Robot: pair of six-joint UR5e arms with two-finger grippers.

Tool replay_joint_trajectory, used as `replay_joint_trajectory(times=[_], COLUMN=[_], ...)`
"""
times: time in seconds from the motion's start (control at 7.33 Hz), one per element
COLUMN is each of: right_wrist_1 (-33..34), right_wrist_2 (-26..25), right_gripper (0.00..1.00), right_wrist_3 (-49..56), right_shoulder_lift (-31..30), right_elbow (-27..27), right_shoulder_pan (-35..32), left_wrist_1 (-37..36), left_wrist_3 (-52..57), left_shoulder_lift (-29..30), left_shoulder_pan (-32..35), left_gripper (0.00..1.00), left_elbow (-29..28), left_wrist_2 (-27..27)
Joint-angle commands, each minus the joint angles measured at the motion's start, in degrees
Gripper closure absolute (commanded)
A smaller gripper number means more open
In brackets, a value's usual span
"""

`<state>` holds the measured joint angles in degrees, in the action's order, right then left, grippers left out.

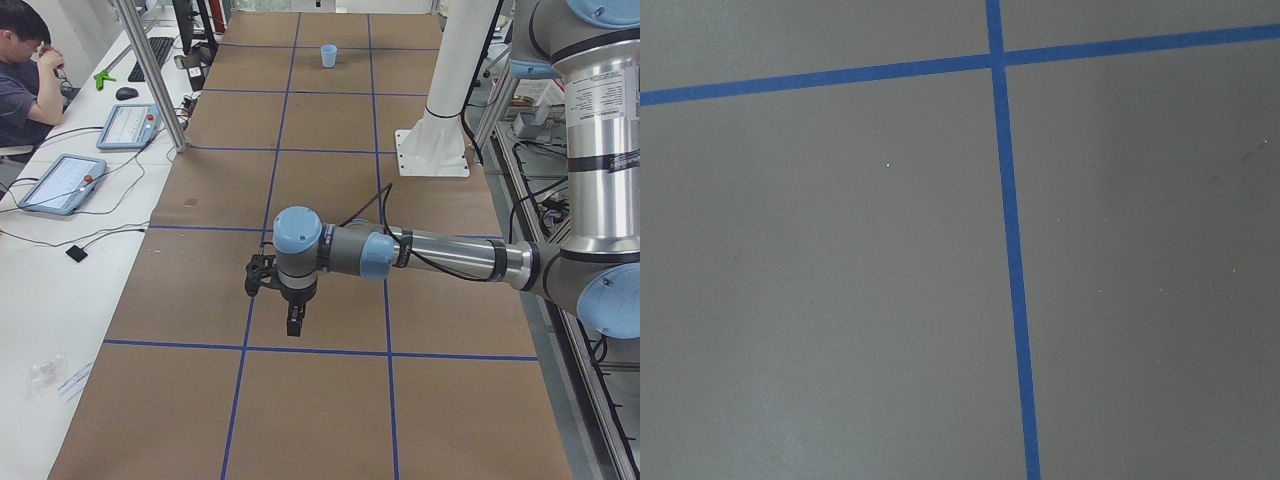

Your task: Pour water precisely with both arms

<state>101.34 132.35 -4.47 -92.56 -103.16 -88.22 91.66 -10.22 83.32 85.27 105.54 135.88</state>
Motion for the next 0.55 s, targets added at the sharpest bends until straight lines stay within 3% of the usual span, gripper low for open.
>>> replay_joint_trajectory(times=[0.0, 0.41], right_wrist_1=[0.0, -0.1], right_wrist_2=[0.2, -0.1], right_gripper=[0.01, 0.01], right_wrist_3=[-0.2, -0.2], right_shoulder_lift=[0.0, 0.1], right_elbow=[-0.3, -0.3], right_shoulder_pan=[0.1, 0.1], left_wrist_1=[10.6, 33.9], left_wrist_3=[-19.4, -46.0], left_shoulder_lift=[1.0, 1.2], left_shoulder_pan=[-7.4, -24.8], left_gripper=[0.00, 0.01], left_elbow=[-1.0, -6.6], left_wrist_2=[5.3, -8.2])
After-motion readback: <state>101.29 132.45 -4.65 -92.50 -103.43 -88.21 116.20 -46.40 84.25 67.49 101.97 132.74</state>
